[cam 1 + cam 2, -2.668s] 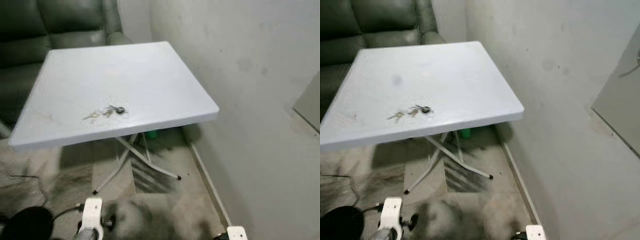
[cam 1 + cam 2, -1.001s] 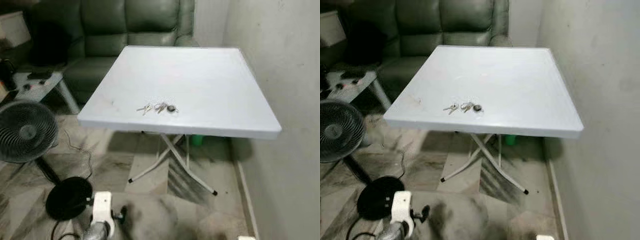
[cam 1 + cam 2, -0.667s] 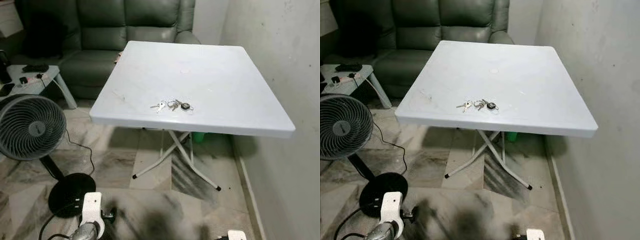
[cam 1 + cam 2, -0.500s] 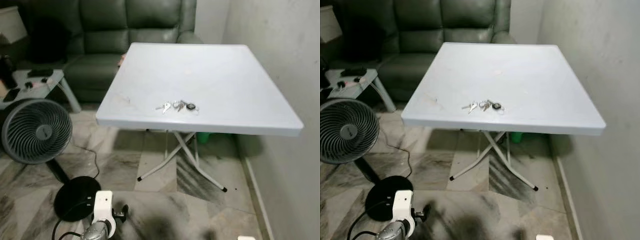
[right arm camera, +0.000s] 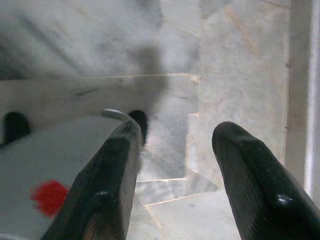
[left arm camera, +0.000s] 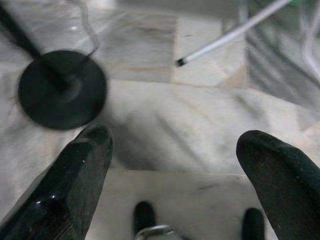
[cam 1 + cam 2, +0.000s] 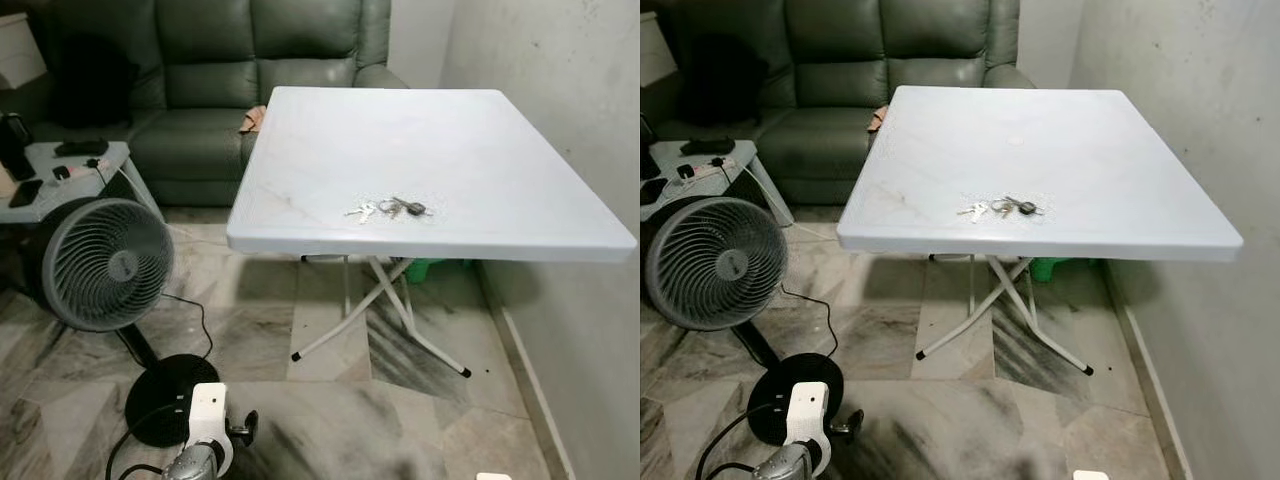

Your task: Hang keys on a hook

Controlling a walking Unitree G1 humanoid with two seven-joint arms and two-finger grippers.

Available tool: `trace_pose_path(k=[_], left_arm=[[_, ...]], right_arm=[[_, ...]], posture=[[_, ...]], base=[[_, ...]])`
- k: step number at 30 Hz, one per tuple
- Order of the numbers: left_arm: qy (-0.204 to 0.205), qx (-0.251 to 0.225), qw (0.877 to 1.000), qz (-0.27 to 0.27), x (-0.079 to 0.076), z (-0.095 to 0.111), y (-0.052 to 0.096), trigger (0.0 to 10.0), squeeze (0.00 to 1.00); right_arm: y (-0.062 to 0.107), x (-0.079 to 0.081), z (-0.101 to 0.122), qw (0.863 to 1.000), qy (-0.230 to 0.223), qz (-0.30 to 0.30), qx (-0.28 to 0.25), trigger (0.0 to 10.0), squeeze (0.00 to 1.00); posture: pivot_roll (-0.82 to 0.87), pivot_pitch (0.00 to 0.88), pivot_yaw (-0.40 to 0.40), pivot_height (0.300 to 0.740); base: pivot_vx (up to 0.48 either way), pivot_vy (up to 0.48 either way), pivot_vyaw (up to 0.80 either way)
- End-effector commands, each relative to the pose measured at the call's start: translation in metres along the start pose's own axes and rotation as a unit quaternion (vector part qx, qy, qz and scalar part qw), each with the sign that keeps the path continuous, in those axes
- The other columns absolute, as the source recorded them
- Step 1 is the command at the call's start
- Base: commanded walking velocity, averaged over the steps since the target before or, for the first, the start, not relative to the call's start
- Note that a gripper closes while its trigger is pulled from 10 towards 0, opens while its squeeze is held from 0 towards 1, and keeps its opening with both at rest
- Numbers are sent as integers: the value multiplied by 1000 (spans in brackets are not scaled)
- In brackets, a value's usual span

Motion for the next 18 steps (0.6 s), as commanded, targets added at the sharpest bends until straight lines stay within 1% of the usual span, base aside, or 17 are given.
trace_pose_path(k=[1,7,8,9,12,14,18], left_arm=[[-6,-4,1000,8,5,4,0,10000,0],[-8,-7,1000,7,5,6,-1,10000,0],[-9,-8,1000,7,4,6,-1,10000,0],[-9,-11,1000,6,4,7,-1,10000,0],[-7,-13,1000,5,4,8,-1,10000,0],[-7,-14,1000,5,4,9,-1,10000,0],[-7,-15,1000,5,4,10,-2,10000,0]], right_arm=[[-1,7,4,1000,-6,6,-5,10000,0],[-1,7,5,1000,-9,7,-7,10000,0],[-1,7,5,1000,-16,8,-10,10000,0],[-1,7,6,1000,-26,9,-14,10000,1000],[-2,6,9,999,-37,10,-22,10000,1000],[-2,5,10,999,-33,8,-24,10000,1000],[-2,4,14,999,-37,9,-33,10000,1000]], posture=[[-33,0,15,732],[-32,0,14,732],[-32,0,14,732],[-31,0,13,732],[-30,0,13,732],[-30,0,13,732],[-31,0,13,732]], base=[[0,0,0],[0,0,0],[0,0,0],[0,0,0],[0,0,0],[0,0,0],[0,0,0]])
Point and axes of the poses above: a point about 5 cm out from each wrist's last joint towards the gripper, its own y axis pointing back from the gripper into the wrist, its own z axis along the axis of the wrist's last joint, x = y × z, the point moved 1 cm from there along -y, pointing out of the wrist towards the gripper, and after that the axes turned 5 degrees about y, right-handed, at the moved point
